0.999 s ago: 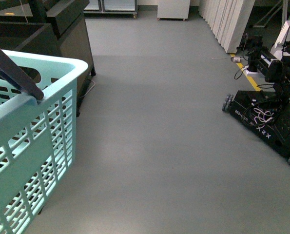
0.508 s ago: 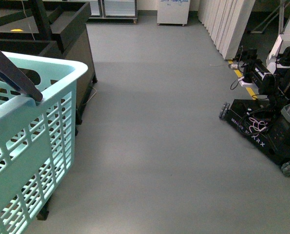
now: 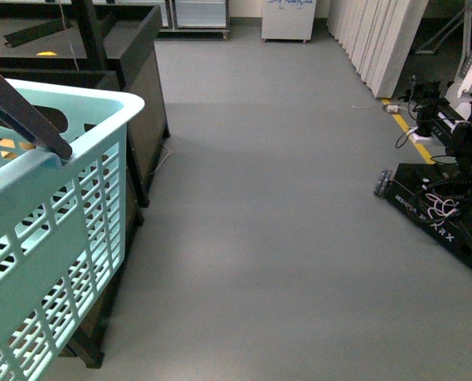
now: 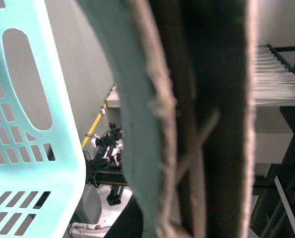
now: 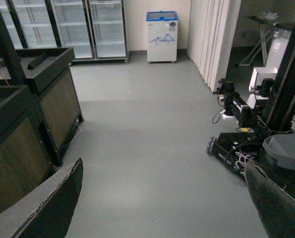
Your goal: Pick mango and avocado into basket
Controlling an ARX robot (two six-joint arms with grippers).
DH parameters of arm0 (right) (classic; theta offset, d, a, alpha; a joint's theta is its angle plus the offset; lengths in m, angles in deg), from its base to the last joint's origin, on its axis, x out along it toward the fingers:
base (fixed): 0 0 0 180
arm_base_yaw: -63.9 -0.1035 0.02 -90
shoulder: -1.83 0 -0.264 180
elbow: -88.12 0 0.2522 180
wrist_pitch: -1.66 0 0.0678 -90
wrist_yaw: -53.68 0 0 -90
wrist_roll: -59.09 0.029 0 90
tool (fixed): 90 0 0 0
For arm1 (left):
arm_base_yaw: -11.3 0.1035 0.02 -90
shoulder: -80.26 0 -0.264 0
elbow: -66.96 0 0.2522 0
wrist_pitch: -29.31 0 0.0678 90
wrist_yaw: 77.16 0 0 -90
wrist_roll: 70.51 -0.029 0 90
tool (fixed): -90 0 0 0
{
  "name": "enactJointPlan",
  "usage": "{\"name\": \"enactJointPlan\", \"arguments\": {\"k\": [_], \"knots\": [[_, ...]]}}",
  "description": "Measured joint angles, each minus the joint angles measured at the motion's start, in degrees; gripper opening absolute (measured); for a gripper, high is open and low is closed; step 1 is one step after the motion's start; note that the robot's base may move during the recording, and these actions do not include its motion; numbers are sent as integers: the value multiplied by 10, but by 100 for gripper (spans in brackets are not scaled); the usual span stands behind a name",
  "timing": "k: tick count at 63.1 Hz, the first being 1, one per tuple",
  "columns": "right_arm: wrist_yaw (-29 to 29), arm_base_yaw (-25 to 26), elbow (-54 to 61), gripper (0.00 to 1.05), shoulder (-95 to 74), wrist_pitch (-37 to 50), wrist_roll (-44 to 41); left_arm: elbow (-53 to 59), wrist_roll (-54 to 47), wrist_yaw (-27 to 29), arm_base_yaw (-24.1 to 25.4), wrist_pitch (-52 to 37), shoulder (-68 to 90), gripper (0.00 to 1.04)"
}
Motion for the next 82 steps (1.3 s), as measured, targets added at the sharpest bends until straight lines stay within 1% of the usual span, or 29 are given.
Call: {"name": "enactJointPlan", "arguments": {"k": [82], "knots": [[1,0,0,96,0,0,0,1,-3,0,1,0,1,7]]}}
